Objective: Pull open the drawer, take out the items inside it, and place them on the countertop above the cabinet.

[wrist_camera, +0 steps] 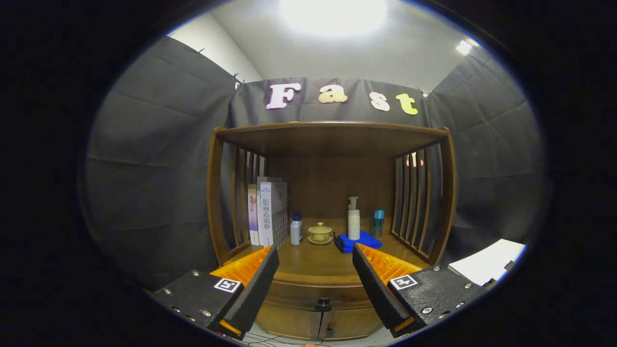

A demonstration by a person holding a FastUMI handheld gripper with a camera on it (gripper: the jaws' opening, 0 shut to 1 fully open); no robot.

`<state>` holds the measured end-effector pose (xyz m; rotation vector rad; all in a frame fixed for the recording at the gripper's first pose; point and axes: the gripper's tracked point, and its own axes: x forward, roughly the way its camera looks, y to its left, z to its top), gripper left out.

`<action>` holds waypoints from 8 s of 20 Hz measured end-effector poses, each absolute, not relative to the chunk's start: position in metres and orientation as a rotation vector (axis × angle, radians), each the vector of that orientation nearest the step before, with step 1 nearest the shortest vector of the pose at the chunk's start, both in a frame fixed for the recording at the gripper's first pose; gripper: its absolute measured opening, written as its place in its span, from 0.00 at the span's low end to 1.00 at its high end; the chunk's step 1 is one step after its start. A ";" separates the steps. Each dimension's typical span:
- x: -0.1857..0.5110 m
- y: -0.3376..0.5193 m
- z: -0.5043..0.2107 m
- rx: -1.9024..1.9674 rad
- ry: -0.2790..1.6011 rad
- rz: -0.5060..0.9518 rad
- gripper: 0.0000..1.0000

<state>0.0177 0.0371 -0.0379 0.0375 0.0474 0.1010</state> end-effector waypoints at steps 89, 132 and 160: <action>-0.094 0.038 -0.173 0.039 0.323 0.178 0.97; 0.037 0.020 -0.283 -0.015 0.895 -0.134 0.20; 0.087 0.003 -0.125 0.006 0.482 -0.150 0.07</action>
